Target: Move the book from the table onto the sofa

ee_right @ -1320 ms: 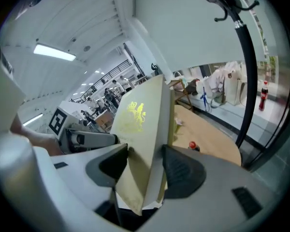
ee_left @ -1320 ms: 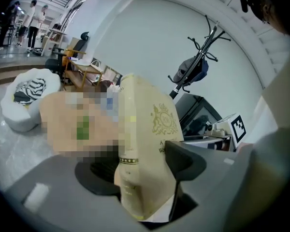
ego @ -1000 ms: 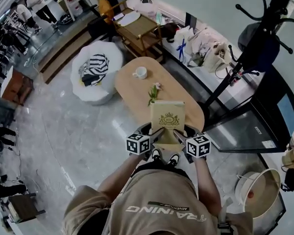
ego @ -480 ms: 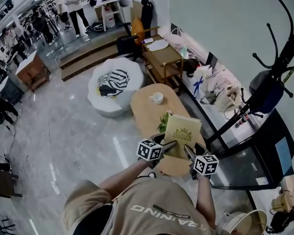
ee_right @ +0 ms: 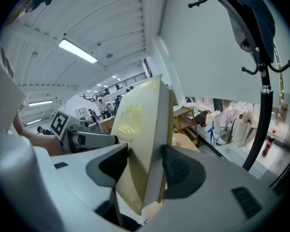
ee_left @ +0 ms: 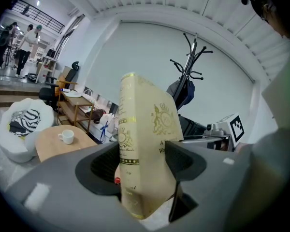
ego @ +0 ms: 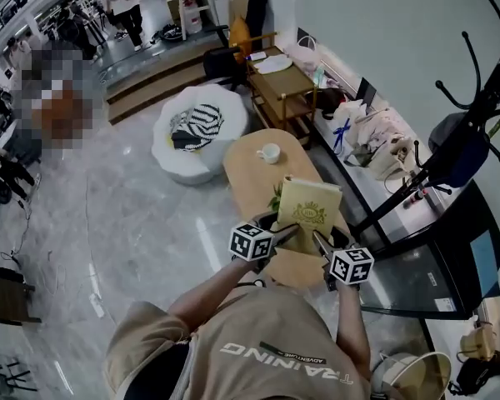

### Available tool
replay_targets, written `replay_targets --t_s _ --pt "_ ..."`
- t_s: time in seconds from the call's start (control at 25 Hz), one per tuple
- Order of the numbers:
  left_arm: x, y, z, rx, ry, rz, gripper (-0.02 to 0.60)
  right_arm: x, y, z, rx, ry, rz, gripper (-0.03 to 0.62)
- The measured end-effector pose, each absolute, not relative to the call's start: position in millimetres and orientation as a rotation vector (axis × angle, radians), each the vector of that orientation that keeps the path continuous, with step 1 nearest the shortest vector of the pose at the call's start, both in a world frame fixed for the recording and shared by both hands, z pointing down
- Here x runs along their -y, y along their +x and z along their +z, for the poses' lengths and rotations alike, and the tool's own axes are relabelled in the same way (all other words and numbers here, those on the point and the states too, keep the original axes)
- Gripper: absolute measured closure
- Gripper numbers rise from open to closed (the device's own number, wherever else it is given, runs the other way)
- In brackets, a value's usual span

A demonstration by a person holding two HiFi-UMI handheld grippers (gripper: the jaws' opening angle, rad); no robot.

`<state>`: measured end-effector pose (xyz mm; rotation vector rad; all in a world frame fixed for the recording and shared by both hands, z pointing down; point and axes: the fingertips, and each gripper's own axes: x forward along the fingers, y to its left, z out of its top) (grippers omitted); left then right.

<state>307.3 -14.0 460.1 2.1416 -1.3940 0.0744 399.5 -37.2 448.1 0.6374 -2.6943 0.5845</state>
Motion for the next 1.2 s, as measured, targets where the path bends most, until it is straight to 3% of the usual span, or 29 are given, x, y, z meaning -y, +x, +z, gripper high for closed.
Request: replay_targets --t_s 0.48,1.2 --pt "-36 251 464 1.677 1.98 0.066 0.284 10 337 458 2.771 0.284 0.588 0.365" --pt "-137 100 465 1.849 1.853 -0.065 0.285 -76 176 452 2.731 0.029 0.449 0.368"
